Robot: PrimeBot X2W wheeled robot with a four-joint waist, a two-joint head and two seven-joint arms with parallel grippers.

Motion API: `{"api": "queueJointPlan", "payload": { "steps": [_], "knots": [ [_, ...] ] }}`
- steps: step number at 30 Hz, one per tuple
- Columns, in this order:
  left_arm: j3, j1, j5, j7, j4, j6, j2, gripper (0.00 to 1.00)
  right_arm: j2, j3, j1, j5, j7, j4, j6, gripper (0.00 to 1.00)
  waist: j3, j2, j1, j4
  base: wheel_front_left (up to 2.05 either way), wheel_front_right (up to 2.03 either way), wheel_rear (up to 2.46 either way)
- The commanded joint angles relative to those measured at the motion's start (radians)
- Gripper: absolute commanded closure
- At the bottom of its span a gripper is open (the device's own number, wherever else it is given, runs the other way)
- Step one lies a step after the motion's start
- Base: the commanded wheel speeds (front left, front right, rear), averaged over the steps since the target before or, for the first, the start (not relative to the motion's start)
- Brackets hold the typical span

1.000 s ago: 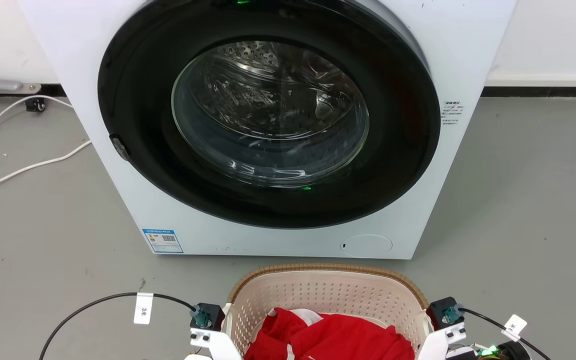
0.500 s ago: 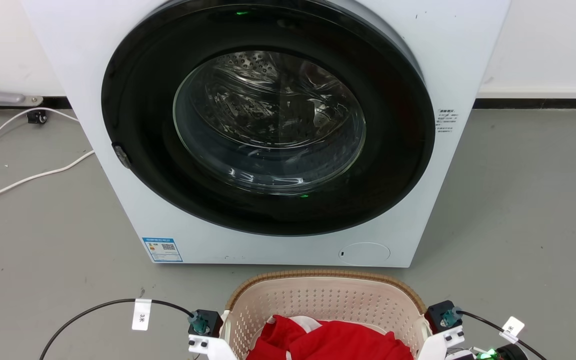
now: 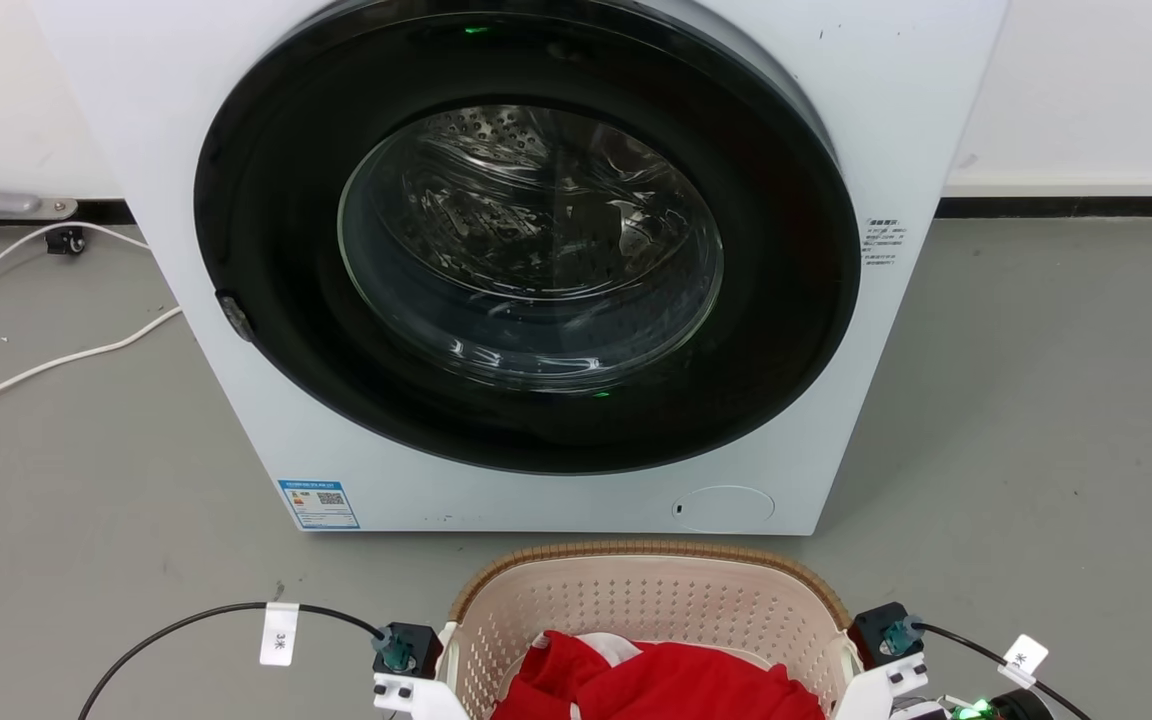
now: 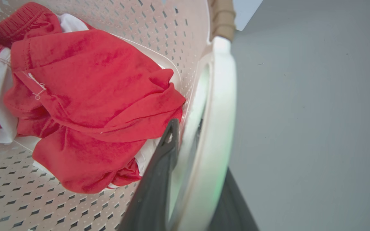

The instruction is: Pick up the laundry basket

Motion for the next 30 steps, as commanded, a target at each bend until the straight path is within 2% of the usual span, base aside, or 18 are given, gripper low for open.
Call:
{"api": "queueJointPlan", "payload": {
  "steps": [1, 30],
  "knots": [
    [-0.008, -0.016, 0.001, -0.008, -0.004, -0.012, -0.002, 1.00, 0.000, 0.010, 0.005, -0.001, -0.007, -0.006, 0.004, 1.00, 0.000, -0.0001, 0.0001, -0.001, 0.00, 0.00, 0.00],
    [-0.066, -0.028, -0.060, -0.032, 0.017, -0.011, -0.001, 1.00, -0.010, 0.032, 0.012, 0.028, -0.009, -0.006, 0.004, 1.00, -0.004, -0.0001, 0.0001, -0.006, 0.00, 0.00, 0.00]
  ]
}}
